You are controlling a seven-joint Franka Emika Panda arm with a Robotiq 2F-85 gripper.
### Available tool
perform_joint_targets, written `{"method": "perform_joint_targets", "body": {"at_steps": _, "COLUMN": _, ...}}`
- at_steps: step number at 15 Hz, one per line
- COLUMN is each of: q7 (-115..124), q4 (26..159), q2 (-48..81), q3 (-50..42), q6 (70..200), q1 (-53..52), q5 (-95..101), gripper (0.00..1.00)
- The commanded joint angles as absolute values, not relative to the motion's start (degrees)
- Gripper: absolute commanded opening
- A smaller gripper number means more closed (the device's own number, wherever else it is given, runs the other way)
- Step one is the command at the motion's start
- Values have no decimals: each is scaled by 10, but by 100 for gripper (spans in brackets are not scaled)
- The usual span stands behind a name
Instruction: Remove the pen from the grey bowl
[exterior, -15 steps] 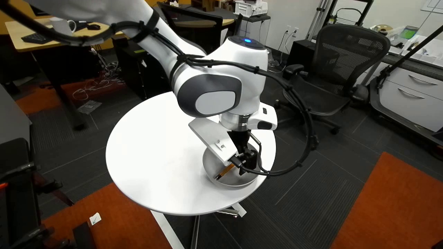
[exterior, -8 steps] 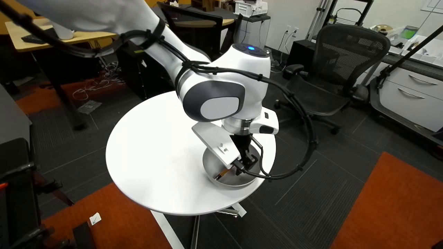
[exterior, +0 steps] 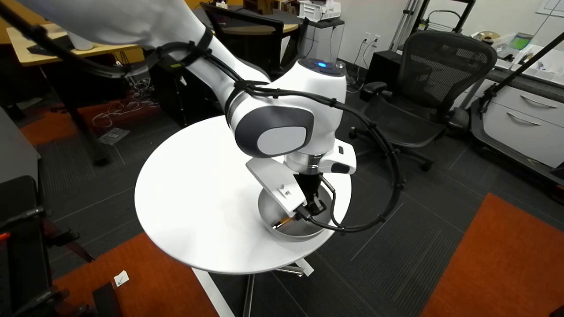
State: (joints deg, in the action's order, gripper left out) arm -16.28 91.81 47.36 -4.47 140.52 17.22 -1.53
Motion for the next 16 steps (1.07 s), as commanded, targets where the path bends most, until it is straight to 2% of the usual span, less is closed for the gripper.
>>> {"method": "perform_joint_targets", "body": {"at_steps": 1, "q7": -132, "q4": 939, "q2": 438, "q3": -50, "q6": 1392, "q1": 167, "q5": -14, "gripper": 4}}
{"method": "perform_joint_targets", "body": {"at_steps": 16, "q7": -114, "q4": 1138, "q2": 239, "q3": -62, "q6": 1478, "q1": 110, "q5": 27, "gripper": 4}}
